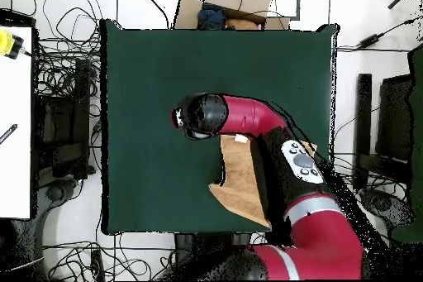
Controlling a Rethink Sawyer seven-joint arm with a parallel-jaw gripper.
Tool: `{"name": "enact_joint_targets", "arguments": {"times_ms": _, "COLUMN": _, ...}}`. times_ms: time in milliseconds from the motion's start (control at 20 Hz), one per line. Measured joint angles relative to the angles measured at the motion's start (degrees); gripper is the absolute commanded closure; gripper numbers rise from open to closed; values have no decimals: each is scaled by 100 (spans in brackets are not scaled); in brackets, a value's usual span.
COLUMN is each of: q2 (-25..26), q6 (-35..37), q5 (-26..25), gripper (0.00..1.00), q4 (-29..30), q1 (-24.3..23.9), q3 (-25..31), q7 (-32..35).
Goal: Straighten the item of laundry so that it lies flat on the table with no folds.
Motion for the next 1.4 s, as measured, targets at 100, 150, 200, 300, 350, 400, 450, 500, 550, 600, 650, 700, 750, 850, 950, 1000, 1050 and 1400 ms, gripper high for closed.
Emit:
{"name": "enact_joint_targets", "arguments": {"times_ms": 100, "q2": -44, "q6": 337, "q5": 22, "gripper": 0, "q4": -218, "q1": 75, "q3": 0, "q7": 0}}
{"name": "enact_joint_targets", "arguments": {"times_ms": 150, "q2": -66, "q6": 466, "q5": 33, "gripper": 0, "q4": -298, "q1": 97, "q3": 0, "q7": 0}}
{"name": "enact_joint_targets", "arguments": {"times_ms": 200, "q2": -82, "q6": 558, "q5": 40, "gripper": 0, "q4": -356, "q1": 111, "q3": 0, "q7": 0}}
{"name": "enact_joint_targets", "arguments": {"times_ms": 300, "q2": -167, "q6": 948, "q5": 75, "gripper": 0, "q4": -653, "q1": 168, "q3": 0, "q7": 0}}
{"name": "enact_joint_targets", "arguments": {"times_ms": 350, "q2": -180, "q6": 994, "q5": 79, "gripper": 0, "q4": -698, "q1": 175, "q3": -1, "q7": 0}}
{"name": "enact_joint_targets", "arguments": {"times_ms": 400, "q2": -198, "q6": 1041, "q5": 85, "gripper": 0, "q4": -754, "q1": 181, "q3": -1, "q7": 0}}
{"name": "enact_joint_targets", "arguments": {"times_ms": 450, "q2": -210, "q6": 1065, "q5": 89, "gripper": 0, "q4": -794, "q1": 183, "q3": -1, "q7": 0}}
{"name": "enact_joint_targets", "arguments": {"times_ms": 500, "q2": -230, "q6": 1081, "q5": 92, "gripper": 0, "q4": -864, "q1": 181, "q3": -2, "q7": 0}}
{"name": "enact_joint_targets", "arguments": {"times_ms": 550, "q2": -240, "q6": 1081, "q5": 93, "gripper": 0, "q4": -914, "q1": 176, "q3": -1, "q7": 0}}
{"name": "enact_joint_targets", "arguments": {"times_ms": 600, "q2": -240, "q6": 1069, "q5": 90, "gripper": 0, "q4": -958, "q1": 161, "q3": -1, "q7": 0}}
{"name": "enact_joint_targets", "arguments": {"times_ms": 650, "q2": -240, "q6": 1058, "q5": 87, "gripper": 0, "q4": -1003, "q1": 145, "q3": -1, "q7": 0}}
{"name": "enact_joint_targets", "arguments": {"times_ms": 700, "q2": -239, "q6": 1034, "q5": 85, "gripper": 0, "q4": -1006, "q1": 130, "q3": -1, "q7": 0}}
{"name": "enact_joint_targets", "arguments": {"times_ms": 750, "q2": -238, "q6": 1010, "q5": 82, "gripper": 0, "q4": -1009, "q1": 114, "q3": -1, "q7": 0}}
{"name": "enact_joint_targets", "arguments": {"times_ms": 850, "q2": -223, "q6": 895, "q5": 67, "gripper": 0, "q4": -1006, "q1": 50, "q3": 1, "q7": 0}}
{"name": "enact_joint_targets", "arguments": {"times_ms": 950, "q2": -197, "q6": 720, "q5": 20, "gripper": 0, "q4": -996, "q1": -43, "q3": -1, "q7": 0}}
{"name": "enact_joint_targets", "arguments": {"times_ms": 1000, "q2": -175, "q6": 574, "q5": -28, "gripper": 0, "q4": -984, "q1": -121, "q3": -2, "q7": 0}}
{"name": "enact_joint_targets", "arguments": {"times_ms": 1050, "q2": -165, "q6": 506, "q5": -54, "gripper": 0, "q4": -980, "q1": -155, "q3": -1, "q7": 0}}
{"name": "enact_joint_targets", "arguments": {"times_ms": 1400, "q2": 41, "q6": 32, "q5": -541, "gripper": 0, "q4": -892, "q1": -604, "q3": -1, "q7": 0}}
